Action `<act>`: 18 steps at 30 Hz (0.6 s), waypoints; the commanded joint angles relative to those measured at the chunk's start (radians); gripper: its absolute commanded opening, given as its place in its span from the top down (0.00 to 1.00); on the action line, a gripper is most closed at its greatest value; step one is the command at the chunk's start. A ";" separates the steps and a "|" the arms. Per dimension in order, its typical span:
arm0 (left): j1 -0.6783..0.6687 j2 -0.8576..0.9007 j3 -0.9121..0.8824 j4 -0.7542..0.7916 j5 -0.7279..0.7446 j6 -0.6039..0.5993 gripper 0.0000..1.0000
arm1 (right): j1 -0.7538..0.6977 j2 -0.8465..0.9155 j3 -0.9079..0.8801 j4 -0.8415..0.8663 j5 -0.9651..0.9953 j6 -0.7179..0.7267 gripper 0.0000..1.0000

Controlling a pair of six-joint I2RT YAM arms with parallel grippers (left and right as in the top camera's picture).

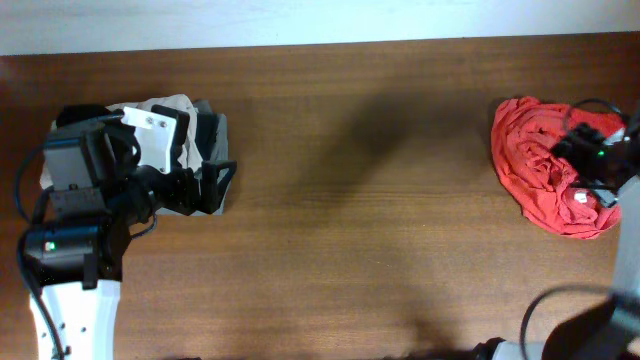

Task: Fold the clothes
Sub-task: 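Move the right gripper over the crumpled orange t-shirt and lower it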

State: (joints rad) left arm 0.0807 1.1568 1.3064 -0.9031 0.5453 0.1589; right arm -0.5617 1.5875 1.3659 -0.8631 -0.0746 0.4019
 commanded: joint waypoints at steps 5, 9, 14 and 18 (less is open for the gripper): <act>0.005 0.009 0.014 -0.005 -0.005 -0.015 0.01 | -0.054 0.232 0.014 0.108 -0.016 0.022 0.16; 0.005 0.009 0.014 -0.004 -0.012 -0.015 0.01 | -0.052 0.322 0.014 0.150 -0.015 0.023 0.21; 0.005 0.009 0.014 -0.004 -0.012 -0.015 0.01 | -0.068 0.341 0.014 0.150 0.032 0.022 0.29; 0.005 0.009 0.014 -0.003 -0.012 -0.015 0.01 | -0.092 0.339 0.014 0.138 0.026 0.022 0.28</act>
State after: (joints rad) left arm 0.0807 1.1652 1.3064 -0.9089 0.5419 0.1555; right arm -0.6304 1.9347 1.3670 -0.7193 -0.0696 0.4194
